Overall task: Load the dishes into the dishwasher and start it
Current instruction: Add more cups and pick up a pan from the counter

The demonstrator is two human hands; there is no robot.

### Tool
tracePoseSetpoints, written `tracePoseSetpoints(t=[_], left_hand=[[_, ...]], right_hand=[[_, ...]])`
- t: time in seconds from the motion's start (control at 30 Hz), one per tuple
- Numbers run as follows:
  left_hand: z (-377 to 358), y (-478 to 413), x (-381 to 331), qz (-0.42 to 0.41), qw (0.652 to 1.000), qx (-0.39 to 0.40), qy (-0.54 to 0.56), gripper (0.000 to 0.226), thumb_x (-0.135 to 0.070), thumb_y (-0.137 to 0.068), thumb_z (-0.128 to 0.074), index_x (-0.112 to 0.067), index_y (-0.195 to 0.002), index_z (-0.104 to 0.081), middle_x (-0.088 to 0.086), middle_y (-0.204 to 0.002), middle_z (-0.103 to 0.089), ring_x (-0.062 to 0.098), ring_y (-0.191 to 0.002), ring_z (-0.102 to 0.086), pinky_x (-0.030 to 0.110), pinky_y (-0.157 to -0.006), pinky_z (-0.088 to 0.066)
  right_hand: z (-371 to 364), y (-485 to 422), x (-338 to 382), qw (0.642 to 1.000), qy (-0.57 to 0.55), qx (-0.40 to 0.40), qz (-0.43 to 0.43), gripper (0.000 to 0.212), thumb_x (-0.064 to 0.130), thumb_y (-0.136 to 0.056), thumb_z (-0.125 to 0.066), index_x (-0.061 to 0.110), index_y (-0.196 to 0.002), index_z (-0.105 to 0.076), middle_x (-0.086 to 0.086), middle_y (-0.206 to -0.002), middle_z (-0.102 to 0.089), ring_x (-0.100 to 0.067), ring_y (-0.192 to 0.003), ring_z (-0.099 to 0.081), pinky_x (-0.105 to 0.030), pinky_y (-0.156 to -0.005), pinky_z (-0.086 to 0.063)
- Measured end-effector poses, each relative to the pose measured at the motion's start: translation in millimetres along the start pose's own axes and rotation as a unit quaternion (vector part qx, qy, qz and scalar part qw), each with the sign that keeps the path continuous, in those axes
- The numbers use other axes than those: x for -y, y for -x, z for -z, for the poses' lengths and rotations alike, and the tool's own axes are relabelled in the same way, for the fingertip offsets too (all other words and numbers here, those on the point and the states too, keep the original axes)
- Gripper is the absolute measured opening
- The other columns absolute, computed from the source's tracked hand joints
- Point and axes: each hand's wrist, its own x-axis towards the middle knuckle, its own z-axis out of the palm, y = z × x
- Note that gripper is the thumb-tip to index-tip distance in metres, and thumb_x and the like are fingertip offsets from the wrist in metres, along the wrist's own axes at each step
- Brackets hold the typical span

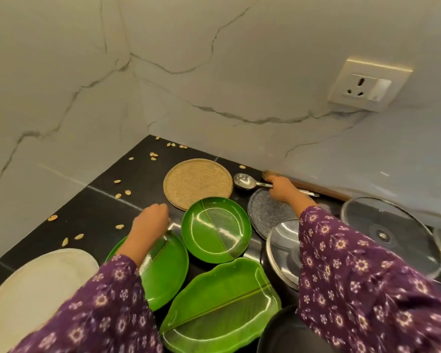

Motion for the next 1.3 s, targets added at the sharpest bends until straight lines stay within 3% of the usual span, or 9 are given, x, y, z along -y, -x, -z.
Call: tracePoseSetpoints(t=[0.27,0.5,0.67,0.77,0.93,1.07,1.2,1.3], left_hand=[[-12,-39,7,0.032,0.986,0.126,-0.104,0.038,-0.031,-0.088,-0.062,-0.006,-0.117,-0.058,0.014,-0.116,-0.056,0.035,-0.108,-0.059,0.042,-0.088,-0.048],[-14,-38,-4,0.023,0.982,0.085,-0.165,0.036,-0.020,-0.090,-0.063,-0.005,-0.121,-0.056,0.011,-0.120,-0.056,0.031,-0.113,-0.058,0.038,-0.085,-0.049],[-7,-34,-10,0.019,0.979,0.091,-0.180,0.033,-0.015,-0.090,-0.061,-0.004,-0.120,-0.056,0.011,-0.120,-0.055,0.031,-0.112,-0.058,0.036,-0.084,-0.049],[-6,-31,-13,0.023,0.980,0.087,-0.177,0.030,-0.012,-0.091,-0.058,-0.006,-0.120,-0.057,0.010,-0.120,-0.055,0.030,-0.113,-0.058,0.037,-0.084,-0.049],[-4,-16,-18,0.025,0.982,0.061,-0.178,0.025,-0.013,-0.094,-0.053,-0.009,-0.118,-0.058,0.007,-0.118,-0.057,0.027,-0.111,-0.060,0.037,-0.084,-0.050],[0,8,-22,0.022,0.987,-0.014,-0.156,0.018,-0.011,-0.095,-0.048,-0.011,-0.109,-0.060,0.006,-0.111,-0.062,0.026,-0.105,-0.062,0.039,-0.079,-0.051],[11,41,-58,-0.027,0.995,-0.084,-0.048,0.019,-0.020,-0.095,-0.050,-0.006,-0.102,-0.061,0.015,-0.101,-0.064,0.036,-0.098,-0.062,0.045,-0.079,-0.049],[16,77,-109,-0.095,0.987,-0.118,0.050,0.022,-0.021,-0.093,-0.056,0.000,-0.092,-0.060,0.023,-0.094,-0.064,0.039,-0.092,-0.061,0.047,-0.076,-0.046]], right_hand=[[-24,-43,6,0.996,0.078,-0.034,-0.017,0.031,0.011,-0.093,-0.048,0.014,-0.123,-0.058,-0.018,-0.126,-0.054,-0.035,-0.120,-0.044,-0.041,-0.102,-0.039],[-30,-49,8,0.990,0.115,-0.070,-0.038,0.027,0.025,-0.094,-0.053,0.019,-0.120,-0.058,-0.014,-0.128,-0.046,-0.034,-0.120,-0.038,-0.045,-0.099,-0.034],[-19,-43,26,0.994,0.016,-0.110,-0.019,0.021,0.022,-0.096,-0.049,0.017,-0.115,-0.056,-0.010,-0.121,-0.053,-0.029,-0.117,-0.042,-0.042,-0.093,-0.030],[0,-32,39,0.989,-0.073,-0.130,-0.005,0.019,0.019,-0.097,-0.047,0.009,-0.112,-0.052,-0.013,-0.113,-0.059,-0.033,-0.107,-0.054,-0.041,-0.087,-0.038],[39,13,40,0.980,-0.143,-0.128,0.045,0.013,0.021,-0.097,-0.045,0.011,-0.103,-0.047,-0.019,-0.100,-0.063,-0.034,-0.087,-0.061,-0.048,-0.080,-0.052],[72,67,13,0.967,-0.194,-0.152,0.063,0.011,0.021,-0.094,-0.051,0.013,-0.101,-0.048,-0.020,-0.091,-0.064,-0.030,-0.075,-0.061,-0.040,-0.070,-0.053],[100,134,-29,0.958,-0.216,-0.182,0.055,0.014,0.019,-0.091,-0.057,0.008,-0.099,-0.055,-0.019,-0.081,-0.067,-0.032,-0.072,-0.061,-0.037,-0.070,-0.051],[110,189,-67,0.955,-0.217,-0.200,0.014,0.011,0.016,-0.090,-0.058,0.009,-0.097,-0.061,-0.014,-0.077,-0.070,-0.017,-0.065,-0.058,-0.028,-0.069,-0.046]])
